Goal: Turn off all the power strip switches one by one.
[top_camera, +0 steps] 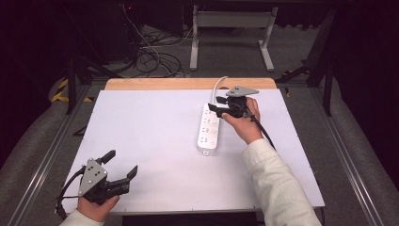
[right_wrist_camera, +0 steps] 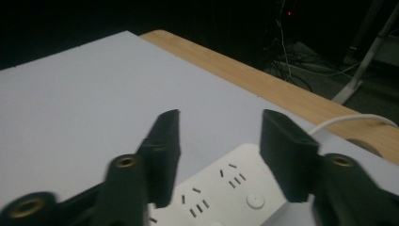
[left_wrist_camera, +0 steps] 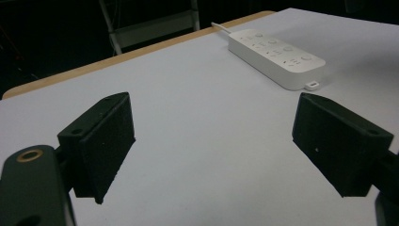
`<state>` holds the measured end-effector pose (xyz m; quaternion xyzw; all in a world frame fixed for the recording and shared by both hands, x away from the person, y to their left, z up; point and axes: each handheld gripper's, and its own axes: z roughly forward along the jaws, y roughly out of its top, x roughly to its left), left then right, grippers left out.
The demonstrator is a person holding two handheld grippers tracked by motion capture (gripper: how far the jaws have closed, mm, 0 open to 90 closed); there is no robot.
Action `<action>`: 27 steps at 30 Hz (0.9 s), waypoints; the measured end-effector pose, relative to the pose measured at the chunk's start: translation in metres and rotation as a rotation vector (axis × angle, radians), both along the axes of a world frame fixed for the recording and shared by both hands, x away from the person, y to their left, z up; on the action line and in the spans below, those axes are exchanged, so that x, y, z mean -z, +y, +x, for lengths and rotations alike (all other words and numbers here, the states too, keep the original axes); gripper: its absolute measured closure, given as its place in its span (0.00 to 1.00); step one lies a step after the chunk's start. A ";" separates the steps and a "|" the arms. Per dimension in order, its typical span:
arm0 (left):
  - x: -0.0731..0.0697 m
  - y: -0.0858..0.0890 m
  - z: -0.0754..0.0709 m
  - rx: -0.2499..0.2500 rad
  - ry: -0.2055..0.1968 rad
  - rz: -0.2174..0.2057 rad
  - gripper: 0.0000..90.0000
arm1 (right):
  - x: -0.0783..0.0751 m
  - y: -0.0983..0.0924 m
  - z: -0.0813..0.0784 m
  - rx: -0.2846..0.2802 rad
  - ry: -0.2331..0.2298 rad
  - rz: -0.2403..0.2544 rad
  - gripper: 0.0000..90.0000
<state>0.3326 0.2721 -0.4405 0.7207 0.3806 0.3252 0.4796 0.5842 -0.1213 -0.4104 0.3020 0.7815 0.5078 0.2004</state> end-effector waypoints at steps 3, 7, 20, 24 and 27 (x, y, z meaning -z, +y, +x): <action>0.000 0.000 0.001 -0.001 -0.001 0.002 0.16 | -0.002 0.000 -0.002 -0.009 -0.004 0.021 0.41; 0.000 0.000 0.001 -0.001 -0.002 0.002 0.16 | -0.007 -0.003 -0.009 -0.017 -0.007 0.030 0.36; 0.000 -0.001 0.001 -0.006 0.000 0.000 0.15 | -0.030 -0.016 -0.049 -0.077 -0.029 0.010 0.20; 0.000 -0.001 0.001 -0.007 0.000 0.002 0.15 | -0.035 -0.025 -0.065 -0.086 -0.041 0.010 0.19; 0.000 -0.001 0.001 -0.009 -0.002 0.001 0.15 | -0.038 -0.034 -0.077 -0.088 -0.049 0.042 0.19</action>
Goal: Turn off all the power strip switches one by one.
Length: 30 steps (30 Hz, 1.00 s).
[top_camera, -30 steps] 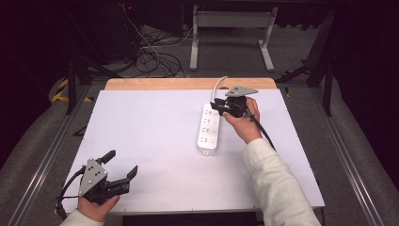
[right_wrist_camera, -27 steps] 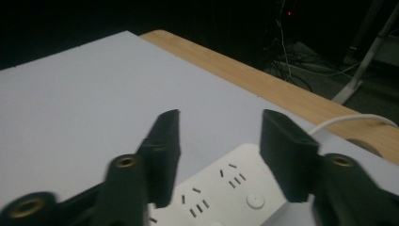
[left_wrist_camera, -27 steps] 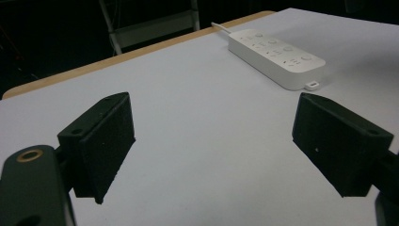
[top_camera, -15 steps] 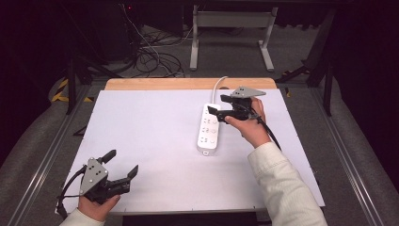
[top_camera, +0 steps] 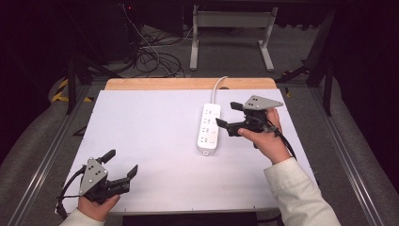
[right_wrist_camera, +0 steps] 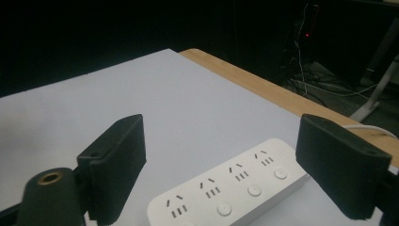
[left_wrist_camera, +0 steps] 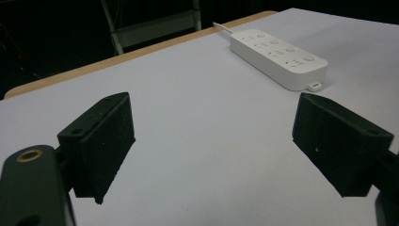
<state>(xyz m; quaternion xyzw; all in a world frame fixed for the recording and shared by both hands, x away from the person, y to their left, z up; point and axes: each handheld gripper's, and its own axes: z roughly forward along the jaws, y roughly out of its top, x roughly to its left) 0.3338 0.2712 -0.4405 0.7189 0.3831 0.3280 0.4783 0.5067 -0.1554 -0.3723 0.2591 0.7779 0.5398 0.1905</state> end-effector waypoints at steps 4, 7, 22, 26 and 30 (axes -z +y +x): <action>0.000 0.000 0.000 0.000 0.000 0.000 0.15 | 0.002 -0.012 -0.015 -0.001 0.010 0.015 0.19; 0.000 0.000 0.000 -0.001 0.000 -0.003 0.15 | 0.010 -0.022 -0.023 0.007 0.012 0.009 0.19; 0.000 -0.001 0.000 0.004 -0.002 0.002 0.15 | 0.047 -0.064 -0.056 0.024 0.043 0.044 0.18; 0.000 0.000 0.000 0.008 -0.003 0.000 0.15 | 0.061 -0.070 -0.062 0.011 0.047 0.049 0.18; 0.000 0.000 -0.001 0.011 -0.004 0.000 0.15 | 0.073 -0.076 -0.065 0.006 0.066 0.051 0.18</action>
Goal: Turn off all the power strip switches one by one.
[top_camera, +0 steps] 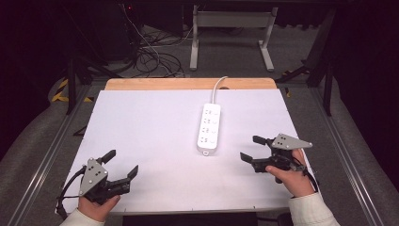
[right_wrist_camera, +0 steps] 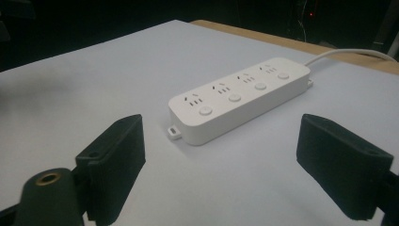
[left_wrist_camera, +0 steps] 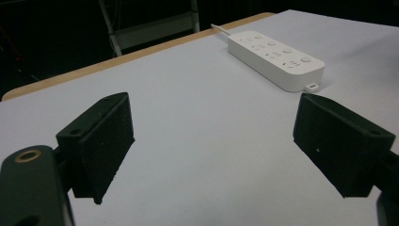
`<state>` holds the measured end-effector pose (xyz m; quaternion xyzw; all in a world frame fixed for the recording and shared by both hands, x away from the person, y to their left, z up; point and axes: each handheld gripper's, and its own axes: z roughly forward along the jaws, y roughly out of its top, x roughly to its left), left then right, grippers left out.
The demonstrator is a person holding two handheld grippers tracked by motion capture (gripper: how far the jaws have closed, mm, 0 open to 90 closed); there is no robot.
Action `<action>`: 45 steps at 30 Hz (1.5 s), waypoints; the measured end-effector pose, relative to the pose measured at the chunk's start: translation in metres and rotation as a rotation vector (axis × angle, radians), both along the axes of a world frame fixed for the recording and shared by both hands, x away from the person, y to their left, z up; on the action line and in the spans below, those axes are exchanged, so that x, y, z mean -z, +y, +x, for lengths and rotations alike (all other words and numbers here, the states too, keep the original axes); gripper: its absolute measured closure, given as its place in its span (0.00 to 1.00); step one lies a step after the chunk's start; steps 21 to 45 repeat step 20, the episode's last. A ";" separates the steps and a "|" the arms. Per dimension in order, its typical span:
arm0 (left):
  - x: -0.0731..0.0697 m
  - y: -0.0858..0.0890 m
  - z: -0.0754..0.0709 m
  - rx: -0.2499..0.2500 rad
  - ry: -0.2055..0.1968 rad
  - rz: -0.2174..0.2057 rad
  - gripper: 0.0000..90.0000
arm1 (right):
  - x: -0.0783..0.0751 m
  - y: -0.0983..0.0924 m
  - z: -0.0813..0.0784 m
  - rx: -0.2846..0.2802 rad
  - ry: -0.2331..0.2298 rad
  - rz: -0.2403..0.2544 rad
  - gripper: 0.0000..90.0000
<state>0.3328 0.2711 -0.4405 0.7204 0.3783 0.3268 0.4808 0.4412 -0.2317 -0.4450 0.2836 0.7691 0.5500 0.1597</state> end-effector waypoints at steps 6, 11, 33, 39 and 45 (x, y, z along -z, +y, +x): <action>0.001 0.000 0.001 0.001 -0.003 0.009 0.15 | 0.017 -0.009 -0.005 0.025 0.053 -0.024 0.18; 0.001 0.000 0.001 0.005 -0.011 0.017 0.14 | 0.034 -0.015 -0.008 0.051 0.097 -0.079 0.18; 0.002 0.001 0.001 0.007 -0.025 0.016 0.13 | 0.043 -0.018 -0.018 0.046 0.098 -0.105 0.19; 0.002 0.001 0.001 0.007 -0.025 0.016 0.13 | 0.043 -0.018 -0.018 0.046 0.098 -0.105 0.19; 0.002 0.001 0.001 0.007 -0.025 0.016 0.13 | 0.043 -0.018 -0.018 0.046 0.098 -0.105 0.19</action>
